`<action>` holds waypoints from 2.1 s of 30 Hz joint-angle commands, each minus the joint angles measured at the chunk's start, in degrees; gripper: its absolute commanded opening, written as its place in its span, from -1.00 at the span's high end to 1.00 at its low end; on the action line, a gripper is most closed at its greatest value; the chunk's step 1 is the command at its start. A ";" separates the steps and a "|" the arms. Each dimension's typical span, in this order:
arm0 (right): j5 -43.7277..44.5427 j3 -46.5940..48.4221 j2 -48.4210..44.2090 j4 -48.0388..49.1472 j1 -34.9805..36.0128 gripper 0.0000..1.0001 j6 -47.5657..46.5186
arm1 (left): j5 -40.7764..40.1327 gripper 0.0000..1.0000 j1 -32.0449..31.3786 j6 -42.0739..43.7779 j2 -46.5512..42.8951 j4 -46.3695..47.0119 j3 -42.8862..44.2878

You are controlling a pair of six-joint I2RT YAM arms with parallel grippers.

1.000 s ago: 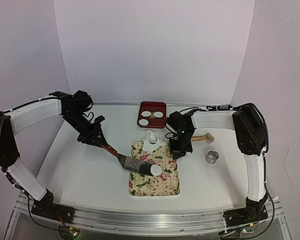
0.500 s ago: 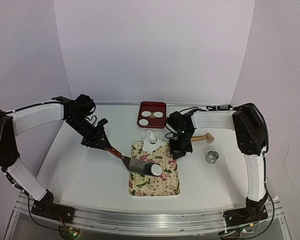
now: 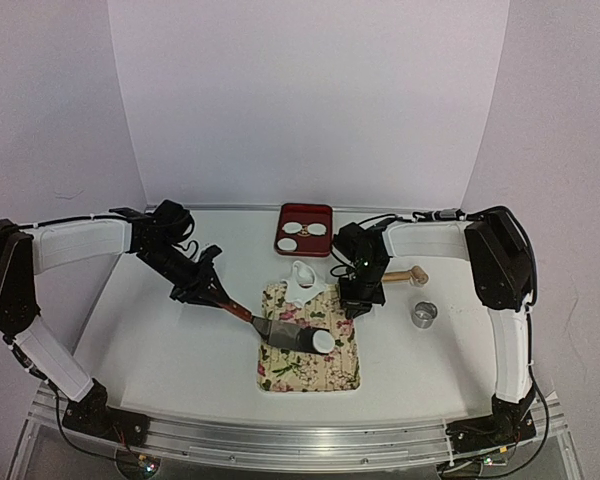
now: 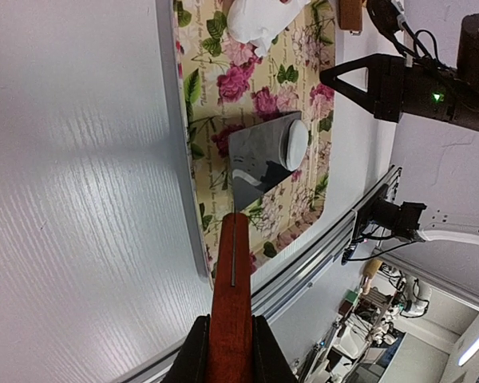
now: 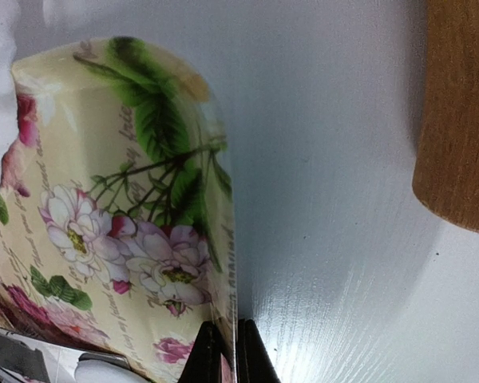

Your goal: Roll out the dumpling wrappers from the dough

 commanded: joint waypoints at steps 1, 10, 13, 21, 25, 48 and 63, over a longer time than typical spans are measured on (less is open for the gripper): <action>2.64 0.15 1.00 -2.16 0.52 1.00 0.30 | 0.54 1.00 -0.38 -2.67 -1.52 6.28 -4.45; 2.49 0.65 -1.34 -2.28 0.46 1.00 -0.29 | 7.72 1.00 1.24 -7.61 -7.04 13.88 -7.76; 1.64 1.48 -2.45 -2.34 0.27 0.95 -0.76 | 9.28 1.00 2.83 -10.00 -9.53 15.70 -8.58; -0.24 5.34 -4.81 -2.87 -0.62 0.13 -1.51 | 10.19 1.00 5.31 -12.63 -13.57 16.14 -9.34; -0.51 6.80 -7.35 -3.19 -2.29 -0.21 -1.26 | 8.21 1.00 6.62 -13.68 -14.72 14.71 -8.13; 2.74 -0.98 -22.97 -3.35 -10.66 -0.50 -0.48 | -8.94 1.00 7.51 -21.98 3.56 35.44 9.76; 2.72 -2.42 -24.35 -3.30 -11.29 -0.51 -0.70 | -22.84 1.00 3.46 0.30 15.80 26.51 24.97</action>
